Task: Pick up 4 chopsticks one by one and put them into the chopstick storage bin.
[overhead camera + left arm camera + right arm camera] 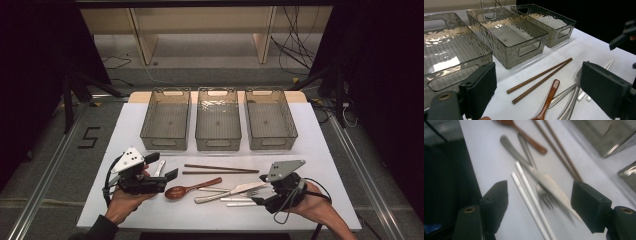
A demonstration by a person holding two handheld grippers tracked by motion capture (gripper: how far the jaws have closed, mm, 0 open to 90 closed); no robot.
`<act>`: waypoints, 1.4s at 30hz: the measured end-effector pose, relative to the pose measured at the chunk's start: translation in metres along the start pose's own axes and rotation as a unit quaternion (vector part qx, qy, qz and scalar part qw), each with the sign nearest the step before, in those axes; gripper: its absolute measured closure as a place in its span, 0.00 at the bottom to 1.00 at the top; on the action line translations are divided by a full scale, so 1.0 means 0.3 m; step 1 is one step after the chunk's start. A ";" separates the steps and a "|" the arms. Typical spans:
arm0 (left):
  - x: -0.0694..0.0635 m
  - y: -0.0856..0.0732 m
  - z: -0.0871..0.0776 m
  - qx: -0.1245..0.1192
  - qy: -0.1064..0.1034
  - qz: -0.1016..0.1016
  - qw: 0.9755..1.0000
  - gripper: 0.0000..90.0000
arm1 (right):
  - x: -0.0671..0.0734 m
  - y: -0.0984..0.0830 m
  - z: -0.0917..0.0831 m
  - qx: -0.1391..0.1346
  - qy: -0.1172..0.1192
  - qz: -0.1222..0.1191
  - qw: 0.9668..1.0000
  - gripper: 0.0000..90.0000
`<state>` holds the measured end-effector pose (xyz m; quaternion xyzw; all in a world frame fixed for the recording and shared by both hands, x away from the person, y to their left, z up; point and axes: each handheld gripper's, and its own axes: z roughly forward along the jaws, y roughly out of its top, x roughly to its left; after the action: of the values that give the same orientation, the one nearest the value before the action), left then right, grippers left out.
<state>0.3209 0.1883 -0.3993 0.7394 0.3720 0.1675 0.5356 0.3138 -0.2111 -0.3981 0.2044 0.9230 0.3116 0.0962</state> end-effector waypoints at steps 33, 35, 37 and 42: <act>-0.006 0.002 0.001 0.005 -0.006 0.009 1.000 0.15 | -0.062 -0.117 0.140 0.195 0.019 -0.058 0.979 0.79; -0.005 0.002 0.002 0.006 -0.006 0.008 1.000 0.15 | -0.059 -0.117 0.141 0.205 0.024 -0.061 0.977 0.82; -0.005 0.002 0.002 0.006 -0.006 0.008 1.000 0.15 | -0.055 -0.118 0.147 0.218 0.027 -0.073 0.973 0.83; -0.005 0.002 0.002 0.007 -0.006 0.009 1.000 0.16 | -0.044 -0.116 0.147 0.230 0.029 -0.085 0.969 0.86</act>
<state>0.3204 0.1866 -0.3989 0.7470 0.3637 0.1655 0.5314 0.3281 -0.2183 -0.4534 0.1325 0.9862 0.0877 0.0459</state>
